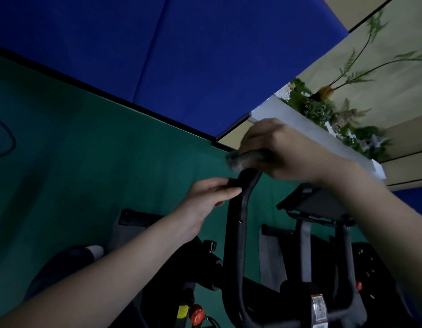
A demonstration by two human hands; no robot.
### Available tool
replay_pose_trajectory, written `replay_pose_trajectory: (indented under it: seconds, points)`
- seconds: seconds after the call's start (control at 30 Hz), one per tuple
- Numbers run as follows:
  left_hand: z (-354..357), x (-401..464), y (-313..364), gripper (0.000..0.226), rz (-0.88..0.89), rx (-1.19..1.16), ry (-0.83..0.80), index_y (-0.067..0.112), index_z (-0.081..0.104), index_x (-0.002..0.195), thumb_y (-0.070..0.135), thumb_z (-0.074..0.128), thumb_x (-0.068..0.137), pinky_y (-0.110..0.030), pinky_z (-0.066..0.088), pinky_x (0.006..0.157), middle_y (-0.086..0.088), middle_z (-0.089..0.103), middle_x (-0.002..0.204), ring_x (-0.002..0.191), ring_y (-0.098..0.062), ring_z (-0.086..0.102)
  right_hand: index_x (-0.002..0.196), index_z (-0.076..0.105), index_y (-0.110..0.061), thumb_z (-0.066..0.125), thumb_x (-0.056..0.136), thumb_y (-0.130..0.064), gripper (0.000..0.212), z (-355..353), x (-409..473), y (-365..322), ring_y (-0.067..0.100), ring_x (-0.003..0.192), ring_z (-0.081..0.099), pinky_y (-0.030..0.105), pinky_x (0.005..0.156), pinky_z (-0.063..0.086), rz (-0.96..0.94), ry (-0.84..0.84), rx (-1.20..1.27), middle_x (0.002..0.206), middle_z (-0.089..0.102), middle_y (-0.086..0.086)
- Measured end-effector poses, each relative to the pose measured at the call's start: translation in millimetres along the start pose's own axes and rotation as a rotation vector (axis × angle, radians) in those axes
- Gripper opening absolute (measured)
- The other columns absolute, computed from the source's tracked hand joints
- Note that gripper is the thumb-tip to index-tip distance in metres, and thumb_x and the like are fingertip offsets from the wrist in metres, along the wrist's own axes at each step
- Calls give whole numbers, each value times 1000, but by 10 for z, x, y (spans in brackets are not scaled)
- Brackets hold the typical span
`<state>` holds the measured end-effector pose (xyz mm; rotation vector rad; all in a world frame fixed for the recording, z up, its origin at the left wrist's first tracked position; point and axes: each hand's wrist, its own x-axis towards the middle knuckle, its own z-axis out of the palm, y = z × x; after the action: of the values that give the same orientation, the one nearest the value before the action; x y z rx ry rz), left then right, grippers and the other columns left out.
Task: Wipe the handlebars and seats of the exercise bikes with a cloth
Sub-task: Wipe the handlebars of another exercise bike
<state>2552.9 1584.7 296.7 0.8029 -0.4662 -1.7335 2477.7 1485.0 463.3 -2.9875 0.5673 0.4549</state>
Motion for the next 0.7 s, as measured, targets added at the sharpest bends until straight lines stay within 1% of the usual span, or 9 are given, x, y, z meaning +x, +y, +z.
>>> replay_pose_trajectory:
  seconds: [0.1, 0.23, 0.3, 0.4, 0.47, 0.53, 0.6, 0.67, 0.7]
  points:
    - [-33, -9, 44, 21, -9, 34, -10, 21, 75, 88, 24, 77, 67, -17, 43, 76, 7, 74, 88, 82, -1, 65, 98, 74, -7, 69, 85, -16, 16, 110, -119, -43, 31, 84, 60, 42, 76, 47, 119, 306, 19, 90, 66, 11]
    - [-44, -14, 105, 13, -9, 75, -37, 20, 73, 87, 14, 72, 76, -16, 43, 73, 7, 73, 86, 82, -2, 65, 92, 73, -6, 74, 82, -9, 10, 531, -292, -305, 30, 93, 56, 48, 74, 42, 313, 594, -2, 94, 65, 8]
    - [-45, -8, 124, 15, -11, 81, -40, 20, 73, 85, 8, 68, 79, -15, 44, 72, 7, 73, 86, 82, -2, 65, 90, 72, -2, 73, 82, -6, 10, 728, -371, -429, 29, 93, 54, 44, 78, 43, 430, 746, 51, 94, 63, 10]
    - [-49, 1, 147, 22, -17, 97, -38, 20, 71, 82, 0, 61, 83, -9, 45, 68, 10, 73, 77, 75, 2, 65, 92, 70, 1, 70, 82, -5, 11, 1020, -412, -714, 24, 93, 54, 26, 85, 43, 658, 934, 187, 96, 58, 11]
    - [-45, 1, 168, 23, -26, 121, -31, 19, 69, 84, -2, 60, 83, -8, 45, 66, 12, 72, 73, 72, 4, 63, 92, 68, 0, 68, 81, -4, 12, 1158, -397, -900, 19, 92, 56, 17, 86, 42, 802, 1012, 285, 96, 57, 10]
    - [-37, 5, 185, 22, -38, 150, -26, 19, 69, 87, -2, 61, 83, -11, 44, 69, 12, 71, 75, 74, 2, 63, 91, 66, -1, 67, 81, -4, 10, 1227, -366, -1032, 12, 89, 56, 10, 84, 40, 904, 1070, 339, 94, 57, 6]
    - [-34, 0, 214, 20, -54, 159, -29, 17, 70, 91, 0, 63, 82, -14, 44, 72, 9, 72, 81, 78, -1, 63, 92, 66, -2, 67, 83, -3, 9, 1237, -313, -1104, 8, 86, 56, 9, 80, 41, 1002, 1123, 363, 93, 57, 4]
    - [-38, -11, 229, 20, -69, 168, -33, 14, 70, 98, 5, 66, 81, -16, 44, 75, 3, 73, 91, 85, -4, 64, 95, 67, -4, 68, 85, -2, 11, 1203, -244, -1133, 11, 85, 59, 14, 77, 46, 1125, 1215, 409, 93, 60, 5]
    - [-42, -17, 233, 21, -74, 180, -26, 13, 70, 101, 8, 68, 80, -18, 43, 78, -1, 73, 97, 89, -7, 63, 97, 67, -4, 67, 85, -2, 12, 1166, -200, -1129, 12, 86, 59, 16, 76, 47, 1177, 1277, 432, 94, 61, 6]
